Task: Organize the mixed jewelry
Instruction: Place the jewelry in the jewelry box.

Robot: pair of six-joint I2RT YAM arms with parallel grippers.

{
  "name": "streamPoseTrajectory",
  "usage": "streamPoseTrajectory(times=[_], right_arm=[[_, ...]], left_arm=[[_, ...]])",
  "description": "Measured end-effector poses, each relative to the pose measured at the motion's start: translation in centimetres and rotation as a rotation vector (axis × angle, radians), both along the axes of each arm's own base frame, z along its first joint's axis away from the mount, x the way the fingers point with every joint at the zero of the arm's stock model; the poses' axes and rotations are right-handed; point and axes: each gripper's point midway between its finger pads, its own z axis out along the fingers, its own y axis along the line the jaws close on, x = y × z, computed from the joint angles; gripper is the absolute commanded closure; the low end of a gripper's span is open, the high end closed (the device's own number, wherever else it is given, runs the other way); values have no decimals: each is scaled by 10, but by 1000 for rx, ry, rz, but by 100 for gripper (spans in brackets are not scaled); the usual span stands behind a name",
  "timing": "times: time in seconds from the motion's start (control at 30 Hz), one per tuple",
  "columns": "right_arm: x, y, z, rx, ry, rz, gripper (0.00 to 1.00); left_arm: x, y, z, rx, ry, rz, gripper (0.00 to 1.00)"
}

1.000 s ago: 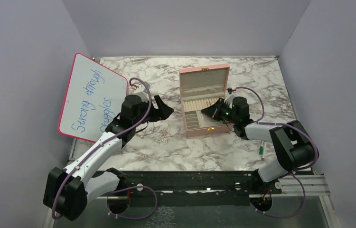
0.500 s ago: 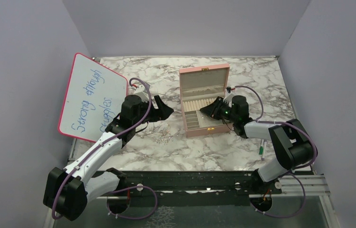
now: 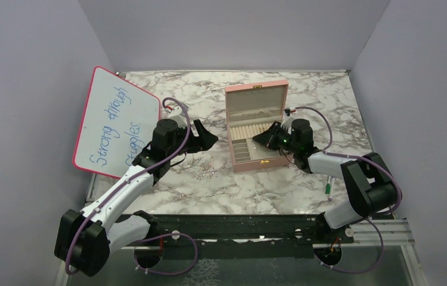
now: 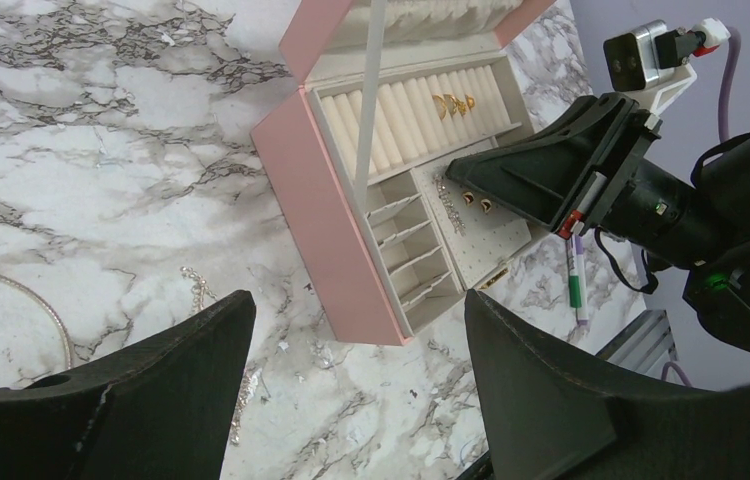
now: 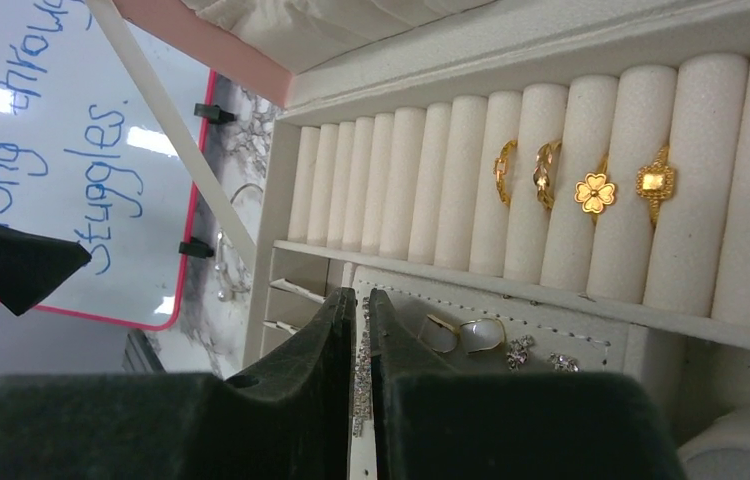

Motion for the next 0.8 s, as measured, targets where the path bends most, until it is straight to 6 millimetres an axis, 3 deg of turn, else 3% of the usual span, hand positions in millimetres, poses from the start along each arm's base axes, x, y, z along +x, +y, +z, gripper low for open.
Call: streamPoseTrajectory(times=[0.23,0.8], right_arm=[[-1,1,-1,1,5,7,92],[0,5,-6,7,21,30,90]], left_arm=[[0,0,0,-2,2,1,22],[0,0,-1,-1,5,1,22]])
